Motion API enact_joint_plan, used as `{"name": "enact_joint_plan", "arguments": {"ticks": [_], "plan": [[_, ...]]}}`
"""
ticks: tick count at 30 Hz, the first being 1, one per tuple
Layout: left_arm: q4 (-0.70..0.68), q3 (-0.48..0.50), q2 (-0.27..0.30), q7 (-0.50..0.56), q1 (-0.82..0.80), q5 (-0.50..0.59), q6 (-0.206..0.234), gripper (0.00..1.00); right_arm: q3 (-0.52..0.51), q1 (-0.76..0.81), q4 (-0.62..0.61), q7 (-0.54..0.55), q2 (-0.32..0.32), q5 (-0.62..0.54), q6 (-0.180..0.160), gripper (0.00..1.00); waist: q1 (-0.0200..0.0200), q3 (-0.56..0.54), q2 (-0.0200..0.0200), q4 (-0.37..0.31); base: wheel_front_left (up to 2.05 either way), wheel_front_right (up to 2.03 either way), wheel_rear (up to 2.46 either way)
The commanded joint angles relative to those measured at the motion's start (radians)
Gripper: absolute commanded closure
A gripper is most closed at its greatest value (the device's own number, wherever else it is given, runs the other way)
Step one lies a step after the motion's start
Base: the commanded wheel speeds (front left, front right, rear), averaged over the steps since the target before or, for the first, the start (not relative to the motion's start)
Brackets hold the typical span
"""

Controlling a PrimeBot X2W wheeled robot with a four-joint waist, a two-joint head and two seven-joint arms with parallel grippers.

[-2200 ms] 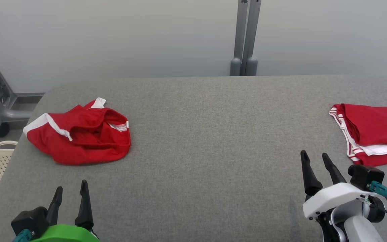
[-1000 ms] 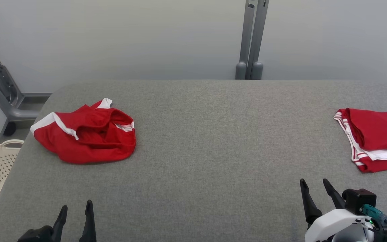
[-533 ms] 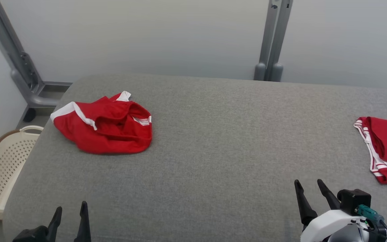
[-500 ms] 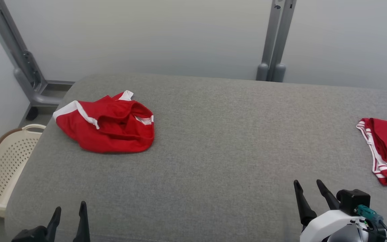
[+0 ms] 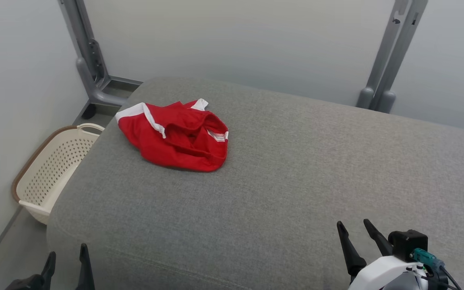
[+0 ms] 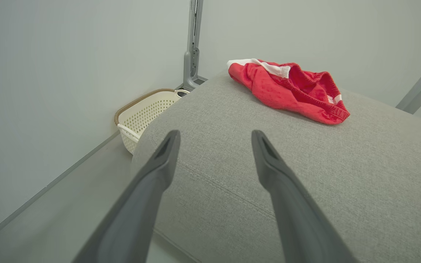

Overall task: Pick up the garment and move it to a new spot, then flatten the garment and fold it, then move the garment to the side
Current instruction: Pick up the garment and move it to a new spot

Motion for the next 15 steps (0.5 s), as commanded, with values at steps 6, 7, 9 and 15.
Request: {"name": "enact_joint_plan", "arguments": {"ticks": [6,7,9,15], "plan": [[-0.009,-0.002,0.017,0.006,0.016,0.015,0.013,0.0,0.007,-0.003,0.007,-0.006,-0.003,0.01,0.0,0.0,0.0,-0.002,0.0,0.052,0.0,0.0,0.0],[-0.01,-0.003,0.018,0.007,0.016,0.015,0.015,0.0,0.008,-0.004,0.008,-0.006,-0.003,0.009,0.0,0.0,0.0,-0.001,0.0,0.053,0.0,0.0,0.0],[-0.012,-0.003,0.02,0.008,0.018,0.013,0.015,0.0,0.012,-0.005,0.01,-0.007,-0.003,0.008,0.0,0.0,0.0,0.001,0.0,0.05,0.0,0.0,0.0],[-0.006,-0.015,0.025,0.02,0.015,0.016,0.011,0.0,0.012,-0.003,0.01,0.0,-0.003,-0.002,0.0,0.0,0.0,0.007,0.0,0.028,0.0,0.0,0.0]]}}
